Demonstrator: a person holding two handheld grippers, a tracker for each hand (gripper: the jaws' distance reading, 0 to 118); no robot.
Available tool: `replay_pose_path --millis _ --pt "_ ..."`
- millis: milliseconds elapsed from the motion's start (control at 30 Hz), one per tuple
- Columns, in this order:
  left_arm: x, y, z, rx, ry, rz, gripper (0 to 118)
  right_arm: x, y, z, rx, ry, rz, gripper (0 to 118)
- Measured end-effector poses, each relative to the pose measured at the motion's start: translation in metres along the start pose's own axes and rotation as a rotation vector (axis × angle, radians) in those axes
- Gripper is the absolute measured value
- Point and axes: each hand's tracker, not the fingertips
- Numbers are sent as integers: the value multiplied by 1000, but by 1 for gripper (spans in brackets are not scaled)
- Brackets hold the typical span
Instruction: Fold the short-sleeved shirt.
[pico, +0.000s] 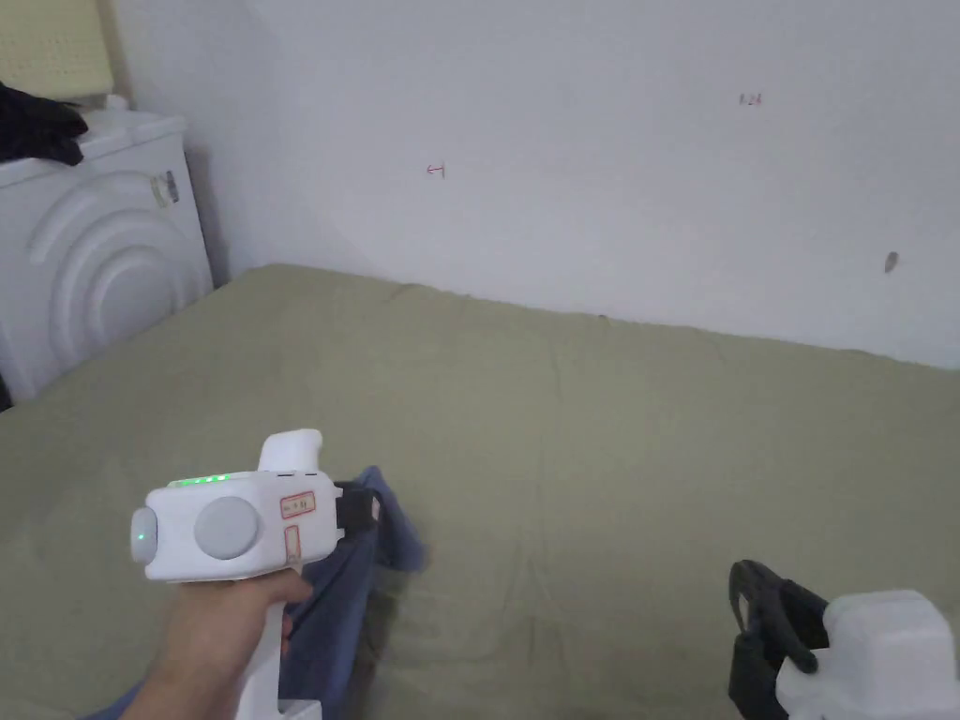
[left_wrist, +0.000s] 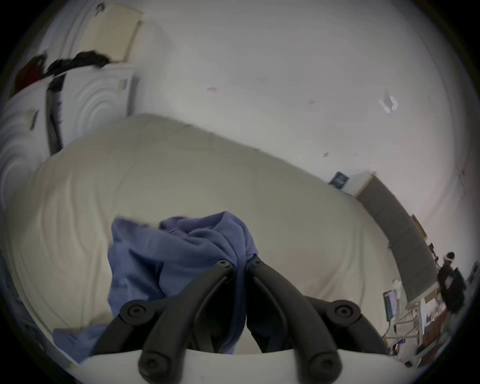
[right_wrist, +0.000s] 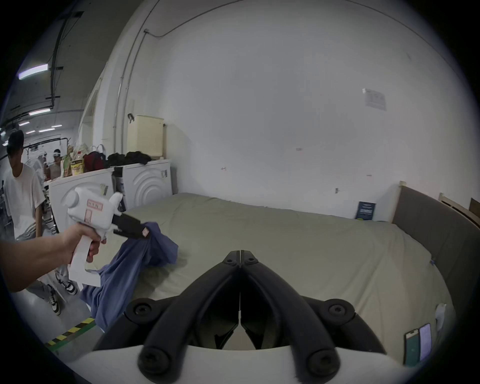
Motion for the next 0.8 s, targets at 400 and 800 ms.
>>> replay_pose_path --millis 400,800 --pt "291 -19 -49 -13 -471 -229 3 98 -12 80 32 -240 -21 0" --pt "384 -232 -234 -447 -301 -384 8 190 -61 77 -78 -394 -104 0"
